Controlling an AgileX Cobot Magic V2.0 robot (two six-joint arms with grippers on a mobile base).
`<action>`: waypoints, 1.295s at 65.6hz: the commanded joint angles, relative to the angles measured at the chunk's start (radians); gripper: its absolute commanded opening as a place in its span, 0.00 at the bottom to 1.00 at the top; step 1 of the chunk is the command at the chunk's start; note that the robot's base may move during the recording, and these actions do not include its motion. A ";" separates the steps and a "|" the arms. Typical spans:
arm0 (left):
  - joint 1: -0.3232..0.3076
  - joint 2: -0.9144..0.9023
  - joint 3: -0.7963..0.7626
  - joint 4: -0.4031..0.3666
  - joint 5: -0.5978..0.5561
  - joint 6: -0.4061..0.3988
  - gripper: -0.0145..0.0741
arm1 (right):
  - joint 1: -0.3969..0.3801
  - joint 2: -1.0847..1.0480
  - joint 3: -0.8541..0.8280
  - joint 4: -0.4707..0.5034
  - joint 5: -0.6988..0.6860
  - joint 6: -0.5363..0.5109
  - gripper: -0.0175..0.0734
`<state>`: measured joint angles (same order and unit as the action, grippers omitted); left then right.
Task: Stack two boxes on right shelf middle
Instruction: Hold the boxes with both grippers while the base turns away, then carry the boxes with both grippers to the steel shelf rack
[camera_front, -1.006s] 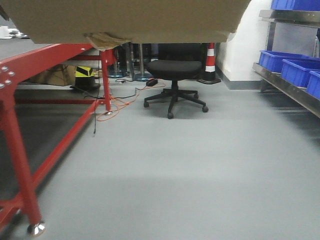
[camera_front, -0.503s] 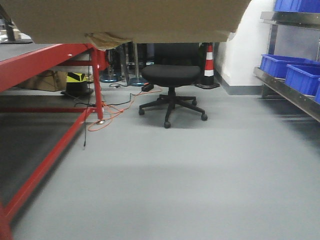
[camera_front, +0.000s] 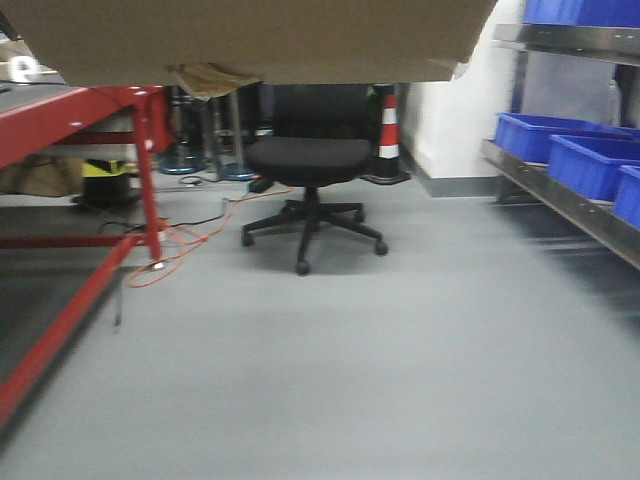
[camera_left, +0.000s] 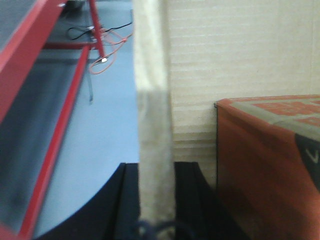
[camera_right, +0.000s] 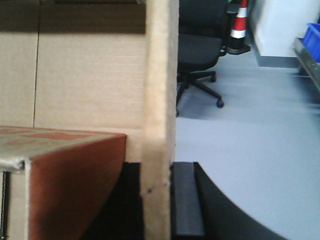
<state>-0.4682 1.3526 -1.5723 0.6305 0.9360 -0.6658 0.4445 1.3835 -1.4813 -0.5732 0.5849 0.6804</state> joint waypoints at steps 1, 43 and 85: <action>0.006 -0.005 -0.007 0.033 -0.008 0.000 0.04 | -0.005 -0.018 -0.014 -0.031 -0.100 0.000 0.02; 0.006 -0.005 -0.007 0.033 -0.008 0.000 0.04 | -0.005 -0.018 -0.014 -0.031 -0.259 0.000 0.02; 0.006 -0.005 -0.007 0.033 -0.008 0.000 0.04 | -0.005 -0.018 -0.014 -0.031 -0.489 0.000 0.02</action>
<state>-0.4662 1.3487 -1.5723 0.6590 0.9503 -0.6733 0.4324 1.3840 -1.4813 -0.6093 0.3014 0.6710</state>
